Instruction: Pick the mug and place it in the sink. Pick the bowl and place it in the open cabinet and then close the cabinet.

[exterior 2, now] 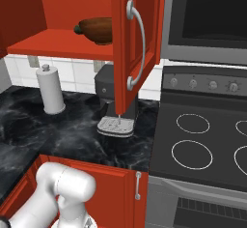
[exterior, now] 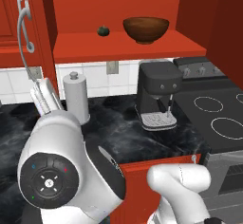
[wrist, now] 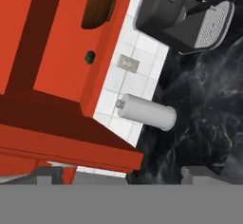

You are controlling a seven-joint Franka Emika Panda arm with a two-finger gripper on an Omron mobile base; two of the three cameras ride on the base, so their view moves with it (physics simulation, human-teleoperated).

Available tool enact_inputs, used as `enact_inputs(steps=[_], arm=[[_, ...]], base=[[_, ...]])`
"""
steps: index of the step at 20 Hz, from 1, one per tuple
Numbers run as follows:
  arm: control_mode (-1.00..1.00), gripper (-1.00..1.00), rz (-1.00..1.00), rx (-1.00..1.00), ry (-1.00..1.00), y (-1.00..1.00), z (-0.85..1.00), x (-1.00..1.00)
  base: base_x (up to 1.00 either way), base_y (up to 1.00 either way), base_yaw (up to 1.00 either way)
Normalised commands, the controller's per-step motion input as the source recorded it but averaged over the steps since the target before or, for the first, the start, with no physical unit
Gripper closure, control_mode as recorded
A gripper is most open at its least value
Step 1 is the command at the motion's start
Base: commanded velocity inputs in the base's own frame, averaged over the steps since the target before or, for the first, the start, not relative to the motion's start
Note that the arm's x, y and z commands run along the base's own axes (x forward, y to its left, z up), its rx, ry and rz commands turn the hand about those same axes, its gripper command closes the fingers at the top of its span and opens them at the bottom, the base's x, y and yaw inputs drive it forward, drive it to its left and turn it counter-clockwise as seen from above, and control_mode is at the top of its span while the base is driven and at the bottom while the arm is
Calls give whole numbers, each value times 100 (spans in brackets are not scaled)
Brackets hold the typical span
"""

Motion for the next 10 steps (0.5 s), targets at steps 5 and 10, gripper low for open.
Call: enact_inputs(steps=[5, 10], arm=[[-100, -100, -1, 0, 2, 43, -11, 28], [-100, -100, -1, 0, 0, 32, -9, 39]], base=[[0, 0, 0], [0, 0, 0]])
